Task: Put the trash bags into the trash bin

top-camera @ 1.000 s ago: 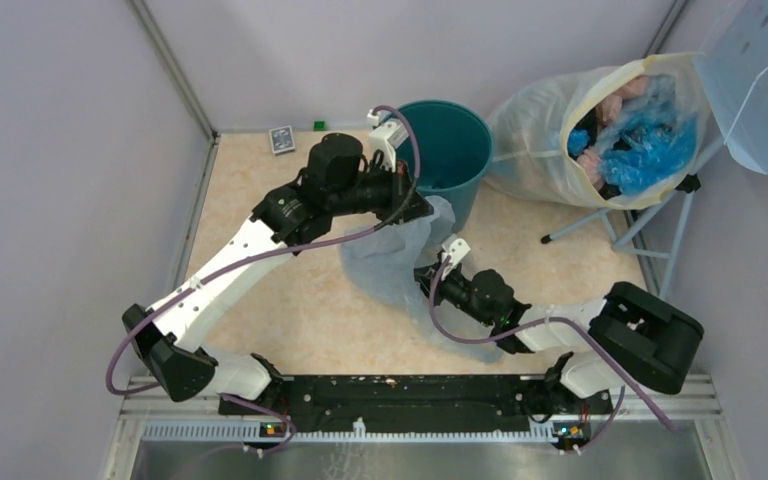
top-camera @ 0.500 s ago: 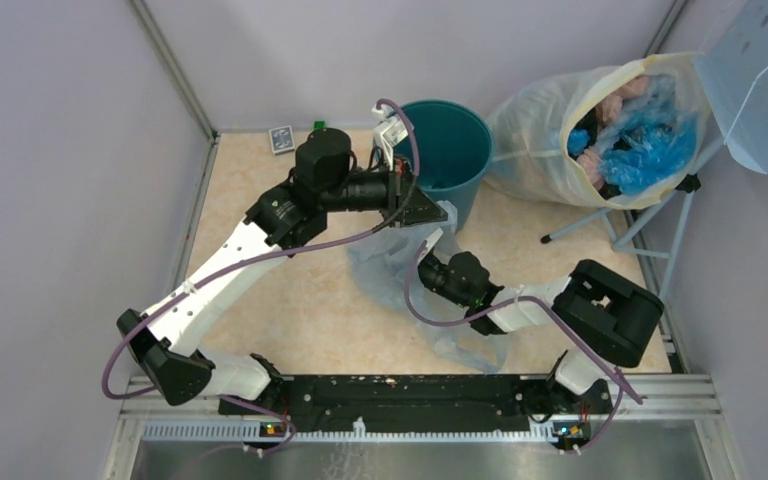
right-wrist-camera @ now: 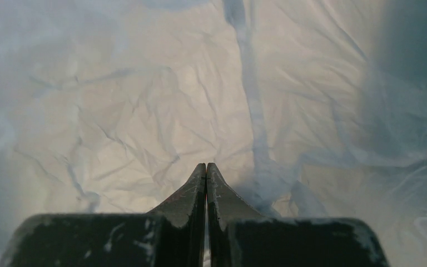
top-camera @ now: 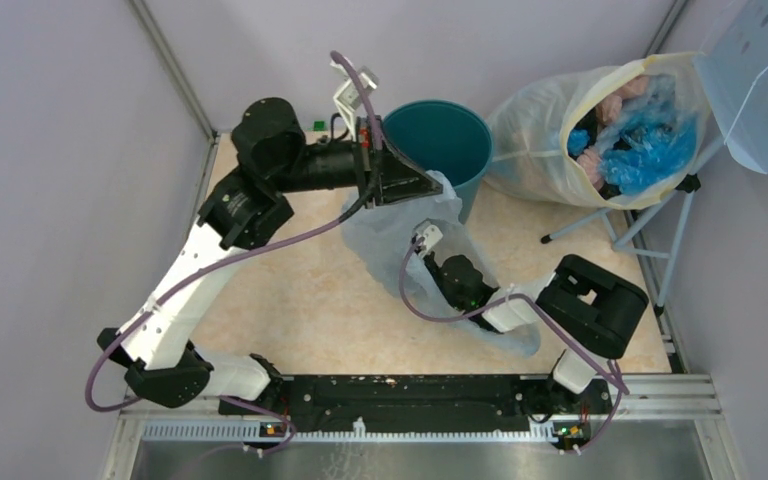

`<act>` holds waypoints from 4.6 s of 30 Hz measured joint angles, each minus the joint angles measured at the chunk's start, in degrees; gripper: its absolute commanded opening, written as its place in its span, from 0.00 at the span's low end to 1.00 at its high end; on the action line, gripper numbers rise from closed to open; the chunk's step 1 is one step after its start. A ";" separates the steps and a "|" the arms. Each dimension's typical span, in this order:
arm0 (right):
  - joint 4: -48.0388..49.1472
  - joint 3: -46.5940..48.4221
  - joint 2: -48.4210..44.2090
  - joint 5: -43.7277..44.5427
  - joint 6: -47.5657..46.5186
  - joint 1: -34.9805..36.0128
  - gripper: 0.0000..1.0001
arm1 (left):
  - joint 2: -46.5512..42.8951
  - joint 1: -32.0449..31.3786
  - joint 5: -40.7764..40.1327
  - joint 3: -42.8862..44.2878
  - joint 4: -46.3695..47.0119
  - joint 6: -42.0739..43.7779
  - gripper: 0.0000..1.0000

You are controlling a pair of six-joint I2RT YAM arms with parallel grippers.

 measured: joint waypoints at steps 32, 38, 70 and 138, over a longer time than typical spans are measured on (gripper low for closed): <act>-38.53 12.07 -19.85 4.72 -8.20 6.12 0.48 | -7.72 0.37 -24.65 2.73 -20.96 14.36 0.00; -49.44 16.55 -29.59 4.04 -7.48 6.12 0.65 | -7.72 0.37 -28.44 2.73 -22.95 16.26 0.00; -85.68 32.81 -34.05 17.81 -9.35 1.44 0.00 | -11.06 0.48 -29.59 -0.70 -23.37 18.62 0.00; -102.84 97.39 -4.11 12.07 -14.51 -17.46 0.00 | -6.64 0.68 -45.53 -0.35 3.98 22.91 0.00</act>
